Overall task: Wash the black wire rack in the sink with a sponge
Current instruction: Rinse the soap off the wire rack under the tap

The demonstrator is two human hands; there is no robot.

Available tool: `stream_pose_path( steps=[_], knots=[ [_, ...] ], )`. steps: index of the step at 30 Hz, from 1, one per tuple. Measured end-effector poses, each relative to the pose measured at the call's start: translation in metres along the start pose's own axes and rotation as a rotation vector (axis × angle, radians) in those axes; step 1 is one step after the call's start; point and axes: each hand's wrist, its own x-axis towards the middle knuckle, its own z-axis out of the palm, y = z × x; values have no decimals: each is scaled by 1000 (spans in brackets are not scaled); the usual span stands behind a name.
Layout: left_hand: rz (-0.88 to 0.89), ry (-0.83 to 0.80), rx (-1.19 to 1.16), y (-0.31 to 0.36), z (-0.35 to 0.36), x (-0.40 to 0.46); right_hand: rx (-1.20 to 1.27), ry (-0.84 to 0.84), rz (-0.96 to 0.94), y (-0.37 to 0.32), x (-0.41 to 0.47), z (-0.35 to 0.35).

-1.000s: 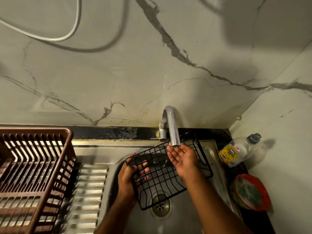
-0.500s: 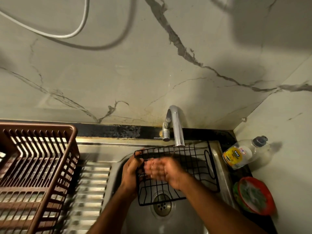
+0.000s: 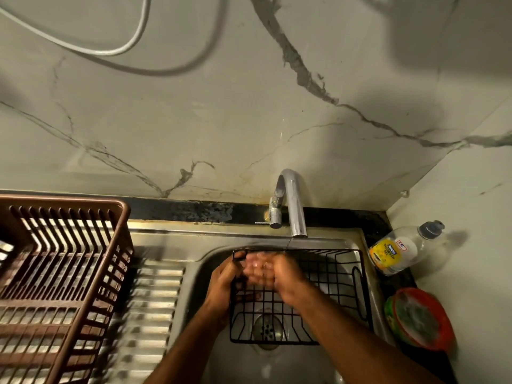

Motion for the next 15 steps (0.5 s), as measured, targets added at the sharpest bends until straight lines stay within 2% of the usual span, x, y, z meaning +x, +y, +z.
stream_pose_path(
  steps=[2,4,9,15],
  knots=[
    [-15,10,-6,2,5,0,158,64,-22,-3,3,8],
    [-23,17,-10,4,4,1,179,23,21,5,0,10],
    [4,25,38,2,0,1,-216,-197,240,16,-19,-10],
    [-6,70,20,4,5,2,-330,-216,264,14,-20,-25]
  ],
)
